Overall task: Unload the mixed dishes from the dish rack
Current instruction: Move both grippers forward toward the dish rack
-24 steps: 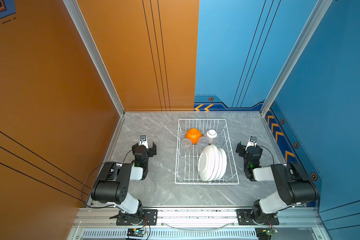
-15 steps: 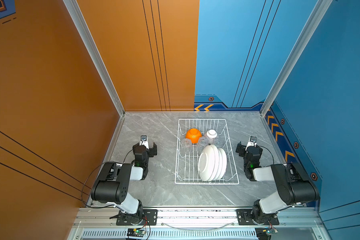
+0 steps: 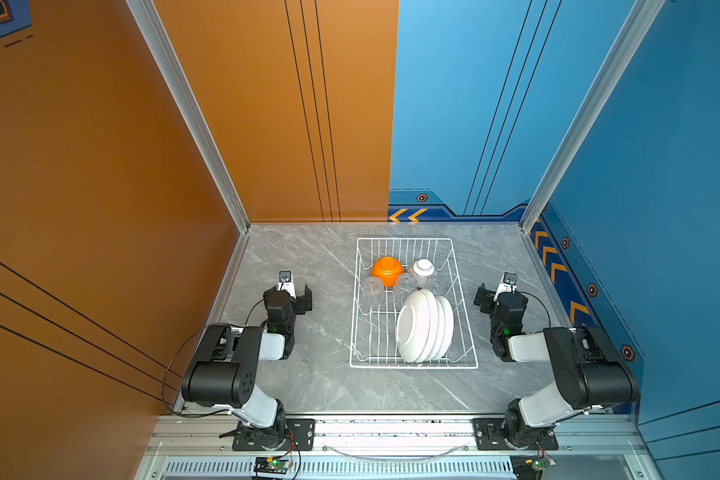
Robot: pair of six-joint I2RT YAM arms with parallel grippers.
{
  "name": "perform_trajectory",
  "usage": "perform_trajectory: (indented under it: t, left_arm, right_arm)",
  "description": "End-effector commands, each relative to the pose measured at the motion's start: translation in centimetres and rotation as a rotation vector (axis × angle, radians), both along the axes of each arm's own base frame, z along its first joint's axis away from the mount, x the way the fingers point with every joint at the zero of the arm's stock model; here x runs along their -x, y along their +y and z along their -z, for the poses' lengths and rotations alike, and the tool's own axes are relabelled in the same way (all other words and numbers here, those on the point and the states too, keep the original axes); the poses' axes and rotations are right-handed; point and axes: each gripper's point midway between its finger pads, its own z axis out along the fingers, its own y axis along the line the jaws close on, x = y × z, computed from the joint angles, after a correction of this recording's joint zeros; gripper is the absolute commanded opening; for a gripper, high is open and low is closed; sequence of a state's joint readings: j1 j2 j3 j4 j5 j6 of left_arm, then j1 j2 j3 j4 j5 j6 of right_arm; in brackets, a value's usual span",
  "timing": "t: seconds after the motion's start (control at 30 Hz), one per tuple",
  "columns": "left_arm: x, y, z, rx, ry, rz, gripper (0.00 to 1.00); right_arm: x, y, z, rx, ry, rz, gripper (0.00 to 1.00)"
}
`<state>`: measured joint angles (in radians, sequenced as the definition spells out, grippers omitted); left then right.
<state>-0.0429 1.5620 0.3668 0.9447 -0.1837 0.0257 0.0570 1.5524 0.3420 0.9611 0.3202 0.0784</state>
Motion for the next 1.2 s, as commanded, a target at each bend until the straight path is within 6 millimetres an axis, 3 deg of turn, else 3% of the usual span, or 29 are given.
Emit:
perform_trajectory:
  t: [0.0,0.27,0.43,0.57,0.77,0.93,1.1,1.17]
  left_arm:
    - [0.1,0.9,-1.0,-0.03,-0.015,-0.099,0.98]
    - [1.6,-0.3,-6.9,-0.205,-0.049,-0.256,0.98]
    - [2.9,-3.3,-10.4,-0.264,-0.102,-0.268,0.98]
    - [4.1,-6.4,-12.5,-0.313,-0.111,-0.263,0.98]
    - [6.1,-12.6,-13.6,-0.305,-0.088,-0.119,0.98]
    - [7.6,-17.9,-11.7,-0.188,0.044,0.115,0.98]
    - [9.4,-21.1,-11.3,-0.143,0.09,0.249,0.98]
    - [9.9,-22.0,-11.5,-0.122,0.102,0.299,0.98]
  right_arm:
    - [-0.2,0.3,-0.5,-0.001,-0.013,-0.001,1.0]
    - [0.8,2.4,-4.2,0.095,-0.026,-0.046,1.0]
    - [2.0,4.2,-7.9,0.036,-0.065,-0.1,1.0]
    - [3.3,4.3,-9.5,-0.074,-0.062,-0.087,1.0]
    - [4.9,6.8,-9.0,-0.215,0.108,-0.179,1.0]
    - [7.1,9.4,-9.1,-0.303,0.229,-0.285,1.0]
    - [9.2,11.7,-9.3,-0.387,0.314,-0.371,0.98]
    - [10.0,12.6,-9.2,-0.433,0.346,-0.403,0.92]
